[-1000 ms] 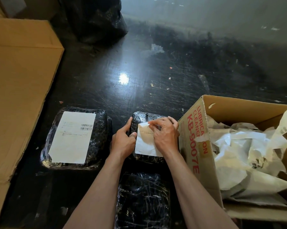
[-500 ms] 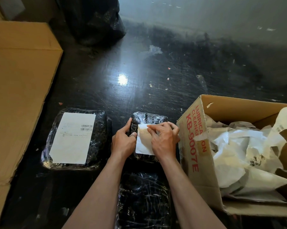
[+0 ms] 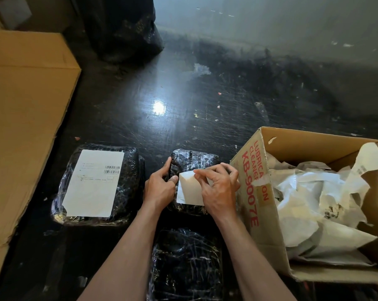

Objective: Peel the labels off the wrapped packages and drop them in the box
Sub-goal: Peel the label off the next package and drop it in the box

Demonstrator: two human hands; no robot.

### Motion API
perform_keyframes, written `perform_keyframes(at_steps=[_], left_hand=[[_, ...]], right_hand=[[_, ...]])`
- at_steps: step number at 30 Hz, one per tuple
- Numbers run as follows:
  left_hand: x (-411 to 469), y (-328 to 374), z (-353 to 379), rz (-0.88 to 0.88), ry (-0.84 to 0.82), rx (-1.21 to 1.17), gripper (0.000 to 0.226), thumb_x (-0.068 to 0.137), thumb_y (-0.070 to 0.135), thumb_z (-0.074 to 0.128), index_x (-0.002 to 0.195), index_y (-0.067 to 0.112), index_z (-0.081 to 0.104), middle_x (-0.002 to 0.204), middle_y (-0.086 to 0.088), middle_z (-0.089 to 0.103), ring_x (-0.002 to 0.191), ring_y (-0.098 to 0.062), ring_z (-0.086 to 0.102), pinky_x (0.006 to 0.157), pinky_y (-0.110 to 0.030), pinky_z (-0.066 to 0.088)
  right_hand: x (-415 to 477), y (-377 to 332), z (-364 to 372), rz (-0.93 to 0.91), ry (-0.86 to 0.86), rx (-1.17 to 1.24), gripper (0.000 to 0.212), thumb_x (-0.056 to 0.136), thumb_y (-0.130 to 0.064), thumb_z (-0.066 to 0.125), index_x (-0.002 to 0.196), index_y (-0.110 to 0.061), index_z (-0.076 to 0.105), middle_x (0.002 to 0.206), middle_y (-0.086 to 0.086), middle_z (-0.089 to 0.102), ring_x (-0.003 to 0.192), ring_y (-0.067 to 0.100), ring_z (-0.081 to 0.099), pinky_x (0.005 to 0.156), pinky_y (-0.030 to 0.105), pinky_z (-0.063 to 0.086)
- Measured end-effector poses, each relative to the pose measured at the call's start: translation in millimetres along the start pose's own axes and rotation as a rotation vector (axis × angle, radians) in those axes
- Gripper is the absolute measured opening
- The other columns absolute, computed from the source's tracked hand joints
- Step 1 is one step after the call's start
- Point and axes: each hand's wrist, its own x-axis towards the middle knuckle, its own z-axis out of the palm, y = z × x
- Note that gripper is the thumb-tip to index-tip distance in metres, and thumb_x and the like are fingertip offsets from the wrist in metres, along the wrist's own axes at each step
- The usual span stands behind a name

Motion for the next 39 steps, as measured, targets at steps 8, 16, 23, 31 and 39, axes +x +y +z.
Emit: perform_keyframes(at_steps=[8,16,23,31,39], left_hand=[[5,-9,0,0.030,-0.058,-0.051,0.064,0.092,0.026,0.067,0.145,0.051,0.044,0.141,0.004,0.061,0.131,-0.011,0.055,0.105,-0.024,0.040],[3,-7,4,0.011,-0.001,-0.048,0.062,0.090,0.030,0.068,0.144,0.053,0.045,0.137,0.001,0.065,0.118,-0.008,0.059,0.091,-0.018,0.036],[0,-2,2,-0.015,0.010,-0.048,0.061,0.091,0.026,0.068,0.145,0.048,0.047,0.108,0.005,0.069,0.083,0.000,0.055,0.083,-0.017,0.035],[3,-7,3,-0.013,0.011,-0.056,0.061,0.092,0.027,0.068,0.144,0.051,0.046,0.130,-0.002,0.067,0.105,-0.010,0.058,0.090,-0.022,0.035],[9,-7,4,-0.003,-0.002,-0.014,0.062,0.091,0.028,0.068,0.144,0.050,0.047,0.133,-0.004,0.066,0.119,-0.016,0.061,0.091,-0.021,0.036]], right_hand=[[27,-12,-1,0.093,-0.082,0.143,0.019,0.084,-0.026,0.081,0.092,-0.042,0.076,0.089,-0.024,0.066,0.111,0.010,0.038,0.103,0.048,0.032],[24,-16,-12,0.118,-0.234,0.152,0.024,0.080,-0.034,0.083,0.070,-0.048,0.066,0.090,-0.023,0.062,0.112,0.010,0.037,0.106,0.047,0.031],[11,-16,-21,0.157,-0.251,0.202,0.016,0.080,-0.034,0.083,0.073,-0.042,0.071,0.088,-0.022,0.060,0.106,0.003,0.033,0.104,0.046,0.036],[-4,-20,-27,0.164,-0.246,0.244,0.010,0.081,-0.031,0.082,0.078,-0.037,0.075,0.092,-0.016,0.062,0.108,0.000,0.035,0.092,0.022,0.036],[-14,-20,-29,0.175,-0.221,0.260,0.016,0.082,-0.026,0.082,0.077,-0.039,0.073,0.093,-0.015,0.063,0.109,-0.005,0.035,0.083,0.013,0.035]])
